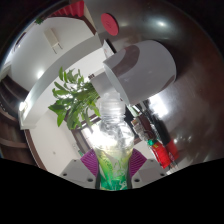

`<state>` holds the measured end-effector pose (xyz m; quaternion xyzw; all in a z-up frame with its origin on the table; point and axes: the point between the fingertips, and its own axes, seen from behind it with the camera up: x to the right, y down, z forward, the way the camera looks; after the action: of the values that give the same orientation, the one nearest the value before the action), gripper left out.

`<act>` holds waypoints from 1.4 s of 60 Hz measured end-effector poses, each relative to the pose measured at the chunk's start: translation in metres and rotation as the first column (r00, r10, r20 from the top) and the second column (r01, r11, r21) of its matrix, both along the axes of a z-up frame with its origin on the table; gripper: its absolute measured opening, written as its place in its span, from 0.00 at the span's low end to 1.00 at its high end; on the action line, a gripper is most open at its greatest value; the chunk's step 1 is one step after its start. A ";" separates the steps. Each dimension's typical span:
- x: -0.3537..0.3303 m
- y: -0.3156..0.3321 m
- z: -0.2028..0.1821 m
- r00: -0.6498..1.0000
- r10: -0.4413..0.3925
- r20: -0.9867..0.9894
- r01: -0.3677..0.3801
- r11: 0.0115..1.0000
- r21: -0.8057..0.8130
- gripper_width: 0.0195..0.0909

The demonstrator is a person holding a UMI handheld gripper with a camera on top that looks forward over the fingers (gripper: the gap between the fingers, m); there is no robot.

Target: Pour water

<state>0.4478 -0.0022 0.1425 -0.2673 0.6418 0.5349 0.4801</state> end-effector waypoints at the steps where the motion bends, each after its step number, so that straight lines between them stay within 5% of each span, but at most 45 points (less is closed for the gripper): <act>1: 0.001 0.002 -0.001 1.000 0.001 0.001 -0.001 1.000 -0.003 0.23; 16: -0.019 0.010 0.017 0.961 0.082 0.264 -0.060 0.994 -0.093 0.23; 27: -0.029 0.018 0.049 0.641 0.249 0.726 -0.028 0.953 -0.302 0.22; 35: -0.016 0.020 0.086 0.182 0.368 0.912 0.134 0.909 -0.394 0.23; 45: 0.059 -0.001 0.107 -0.327 0.573 0.751 0.475 0.787 -0.394 0.25; 51: 0.106 -0.016 0.113 -0.339 0.635 0.694 0.613 0.709 -0.349 0.26; 60: 0.188 -0.040 0.084 -0.259 0.680 0.686 0.674 0.636 -0.376 0.26; 84: 0.299 -0.082 -0.028 -0.082 0.702 0.708 0.717 0.535 -0.447 0.26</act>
<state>0.7466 -0.0838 0.1147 -0.7470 0.2124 -0.2552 0.5760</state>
